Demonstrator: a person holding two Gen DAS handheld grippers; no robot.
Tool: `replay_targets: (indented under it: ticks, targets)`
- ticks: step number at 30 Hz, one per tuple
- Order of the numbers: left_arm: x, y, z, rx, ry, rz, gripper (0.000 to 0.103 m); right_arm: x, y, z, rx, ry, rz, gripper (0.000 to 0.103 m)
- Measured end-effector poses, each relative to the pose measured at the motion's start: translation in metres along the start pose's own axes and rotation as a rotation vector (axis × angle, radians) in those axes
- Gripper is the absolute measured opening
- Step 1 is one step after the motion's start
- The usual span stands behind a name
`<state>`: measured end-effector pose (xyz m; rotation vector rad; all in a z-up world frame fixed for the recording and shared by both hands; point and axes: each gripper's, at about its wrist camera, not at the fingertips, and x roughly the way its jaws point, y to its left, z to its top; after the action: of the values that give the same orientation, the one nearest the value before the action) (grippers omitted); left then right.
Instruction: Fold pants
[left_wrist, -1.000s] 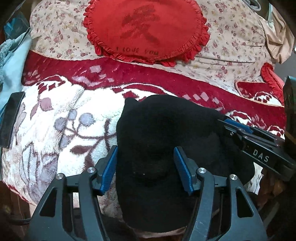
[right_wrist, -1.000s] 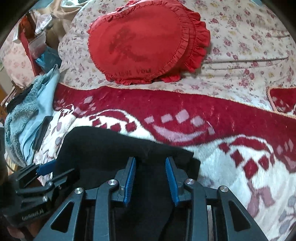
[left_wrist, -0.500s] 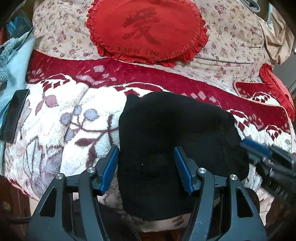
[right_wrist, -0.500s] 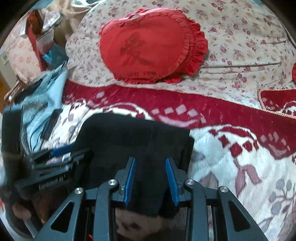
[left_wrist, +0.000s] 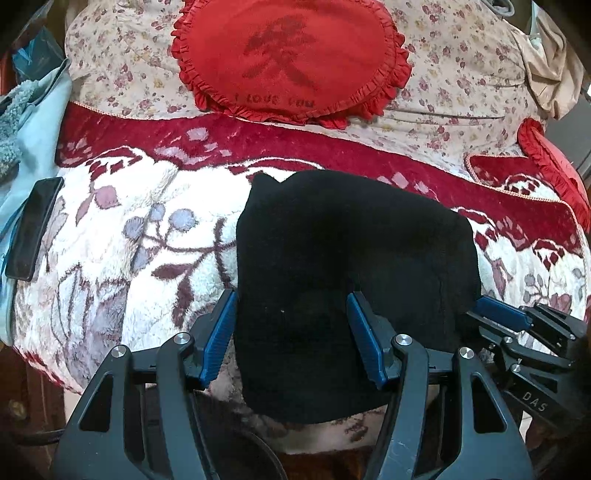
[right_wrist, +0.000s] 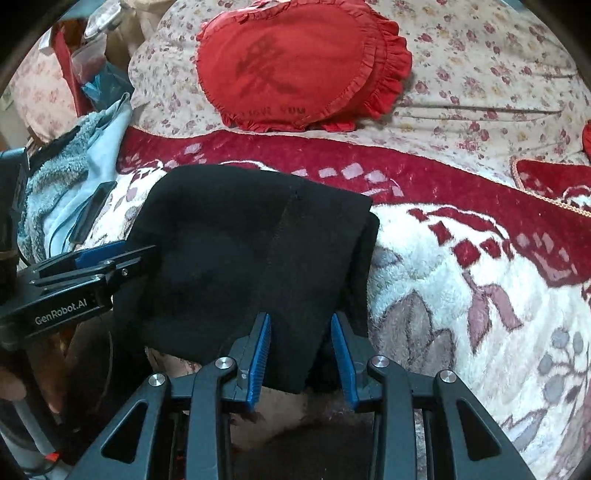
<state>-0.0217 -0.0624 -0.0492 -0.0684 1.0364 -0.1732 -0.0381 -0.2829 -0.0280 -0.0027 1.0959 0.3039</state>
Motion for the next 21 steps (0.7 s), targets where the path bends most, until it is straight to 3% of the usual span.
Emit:
replay_targets:
  ticks: [6, 9, 16, 21]
  targets:
    - [-0.005, 0.005, -0.002, -0.019, 0.008, -0.025, 0.06, -0.015, -0.009, 0.005, 0.071, -0.062, 0.056, 0.033]
    - [-0.005, 0.003, -0.002, -0.011, 0.009, -0.02, 0.06, -0.016, -0.019, 0.008, 0.139, -0.08, 0.08, 0.038]
    - [-0.001, 0.004, -0.002, -0.014, 0.016, -0.019, 0.061, -0.006, -0.02, 0.017, 0.144, -0.061, 0.087, 0.042]
    - [-0.003, 0.017, 0.0, -0.052, 0.023, -0.074, 0.061, 0.009, -0.03, 0.022, 0.154, -0.03, 0.06, 0.043]
